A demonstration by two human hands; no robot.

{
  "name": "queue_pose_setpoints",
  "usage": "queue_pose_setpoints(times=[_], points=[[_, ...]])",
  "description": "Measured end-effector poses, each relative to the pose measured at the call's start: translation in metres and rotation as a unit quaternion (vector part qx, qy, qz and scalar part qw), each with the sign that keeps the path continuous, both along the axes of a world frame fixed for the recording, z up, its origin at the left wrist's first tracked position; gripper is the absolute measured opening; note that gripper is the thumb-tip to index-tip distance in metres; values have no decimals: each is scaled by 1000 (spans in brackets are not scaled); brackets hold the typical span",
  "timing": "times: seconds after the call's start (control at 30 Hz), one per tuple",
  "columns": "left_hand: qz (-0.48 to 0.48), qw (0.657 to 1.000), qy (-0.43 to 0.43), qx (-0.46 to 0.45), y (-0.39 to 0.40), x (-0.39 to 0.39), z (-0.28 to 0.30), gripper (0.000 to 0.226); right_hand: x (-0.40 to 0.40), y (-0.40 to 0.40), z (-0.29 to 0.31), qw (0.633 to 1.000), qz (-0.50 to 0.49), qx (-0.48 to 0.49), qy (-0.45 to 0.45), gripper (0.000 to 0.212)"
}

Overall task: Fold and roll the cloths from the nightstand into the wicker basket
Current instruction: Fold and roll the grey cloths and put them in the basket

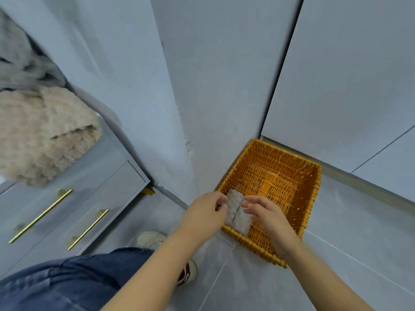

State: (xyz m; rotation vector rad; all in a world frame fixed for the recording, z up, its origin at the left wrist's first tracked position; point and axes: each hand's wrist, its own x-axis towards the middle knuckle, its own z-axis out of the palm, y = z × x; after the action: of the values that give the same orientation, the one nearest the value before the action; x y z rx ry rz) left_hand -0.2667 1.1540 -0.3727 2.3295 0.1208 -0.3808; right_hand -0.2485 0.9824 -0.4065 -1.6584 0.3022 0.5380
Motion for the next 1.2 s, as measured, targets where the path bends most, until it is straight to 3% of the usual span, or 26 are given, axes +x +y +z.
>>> queue_pose_setpoints(times=[0.33,0.6,0.87,1.03,1.13,1.2], points=[[150,978,-119,-89,83,-68,119,19,-46,80,140,979,129,30,-152,22],[323,900,-204,-209,181,-116,183,17,-47,195,229,938,234,67,-248,21],[407,868,-232,-167,283,-155,186,20,-45,316,249,892,365,47,-263,21],[440,858,-252,-89,345,-168,167,22,-36,387,238,857,423,29,-293,17],[460,847,-258,-68,374,-170,151,21,-23,428,229,816,458,-7,-352,19],[474,833,-274,-79,390,-166,147,22,-10,454,228,770,478,-52,-420,19]])
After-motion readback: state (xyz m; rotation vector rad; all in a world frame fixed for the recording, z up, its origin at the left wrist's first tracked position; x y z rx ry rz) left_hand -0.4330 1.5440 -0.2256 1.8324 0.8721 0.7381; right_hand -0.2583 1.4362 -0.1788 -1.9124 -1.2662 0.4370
